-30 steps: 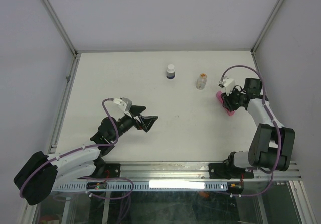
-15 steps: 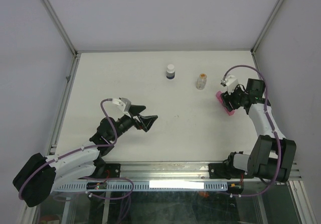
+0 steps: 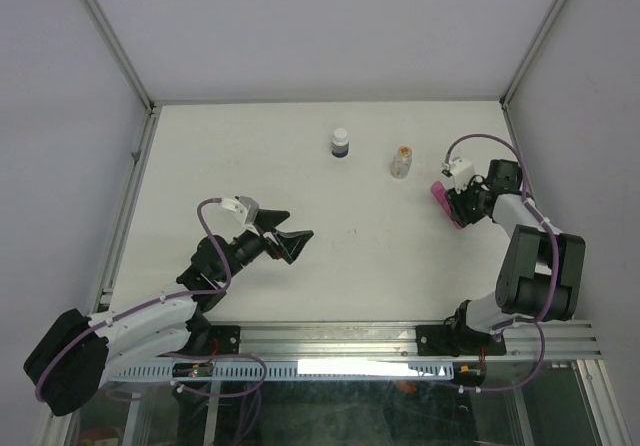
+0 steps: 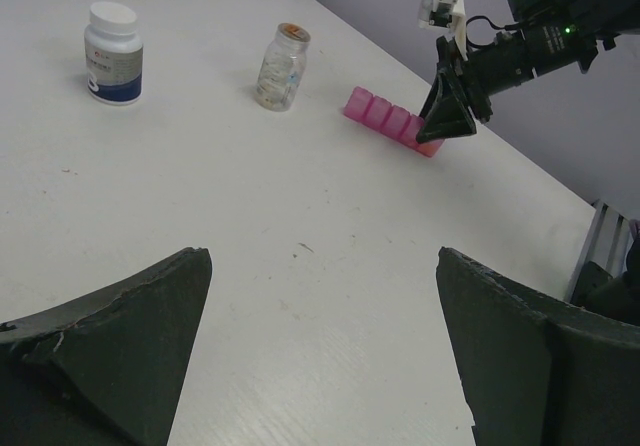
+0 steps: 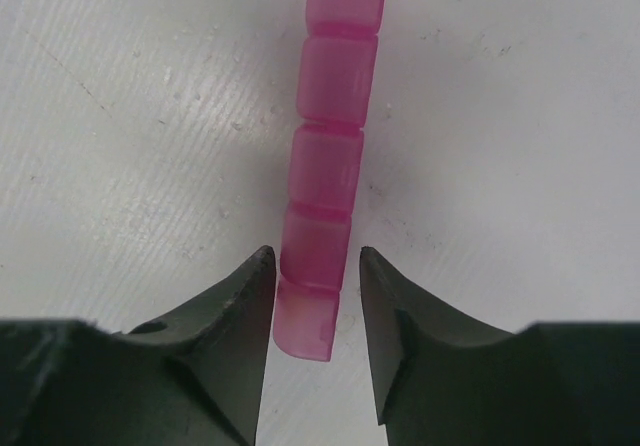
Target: Sort the pills into containers
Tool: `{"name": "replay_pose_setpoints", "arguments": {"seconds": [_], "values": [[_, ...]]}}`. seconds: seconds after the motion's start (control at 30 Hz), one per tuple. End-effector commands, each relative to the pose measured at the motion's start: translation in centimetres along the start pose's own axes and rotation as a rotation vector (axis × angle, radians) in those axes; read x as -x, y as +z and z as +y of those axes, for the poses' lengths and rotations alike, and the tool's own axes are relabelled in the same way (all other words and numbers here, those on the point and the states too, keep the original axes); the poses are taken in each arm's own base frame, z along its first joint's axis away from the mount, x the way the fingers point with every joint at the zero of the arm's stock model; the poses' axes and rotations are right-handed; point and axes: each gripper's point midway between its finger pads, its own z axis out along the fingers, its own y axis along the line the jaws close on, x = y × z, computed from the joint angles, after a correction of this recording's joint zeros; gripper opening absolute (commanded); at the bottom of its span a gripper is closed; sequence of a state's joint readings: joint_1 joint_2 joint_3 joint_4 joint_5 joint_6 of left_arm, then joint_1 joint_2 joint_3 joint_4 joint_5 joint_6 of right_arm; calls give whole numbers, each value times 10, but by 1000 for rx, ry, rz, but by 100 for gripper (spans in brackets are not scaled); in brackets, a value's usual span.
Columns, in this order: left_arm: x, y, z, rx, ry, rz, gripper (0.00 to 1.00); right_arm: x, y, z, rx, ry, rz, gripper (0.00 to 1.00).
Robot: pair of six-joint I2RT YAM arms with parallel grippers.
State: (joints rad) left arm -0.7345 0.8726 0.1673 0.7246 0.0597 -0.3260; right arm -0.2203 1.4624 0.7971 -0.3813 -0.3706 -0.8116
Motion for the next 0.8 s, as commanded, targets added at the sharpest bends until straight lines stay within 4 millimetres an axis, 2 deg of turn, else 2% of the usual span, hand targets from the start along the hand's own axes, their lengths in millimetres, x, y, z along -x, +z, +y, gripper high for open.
{"name": "replay_pose_setpoints", "arguments": {"seconds": [0.0,0.13,0.27,0.47,0.5,0.6,0.77], "values": [[10,-1,-11,-47,0,-38,99,10,6,-12,-26,-35,-32,39],[9,-3,-13,-56,-10,-36,99,9,9,-4,-6,-88,-30,31],[10,-5,-15,-59,-27,-38,99,24,0,4,-26,-225,-68,21],[9,-10,-20,-77,-74,-36,99,54,-9,39,-83,-672,-198,9],[8,-11,-20,-79,-81,-33,99,51,-5,50,-83,-746,-220,7],[5,-11,-21,-81,-106,-22,99,63,-2,73,-123,-937,-319,6],[3,-13,-24,-86,-151,-5,98,77,2,101,-195,-1139,-448,7]]}}
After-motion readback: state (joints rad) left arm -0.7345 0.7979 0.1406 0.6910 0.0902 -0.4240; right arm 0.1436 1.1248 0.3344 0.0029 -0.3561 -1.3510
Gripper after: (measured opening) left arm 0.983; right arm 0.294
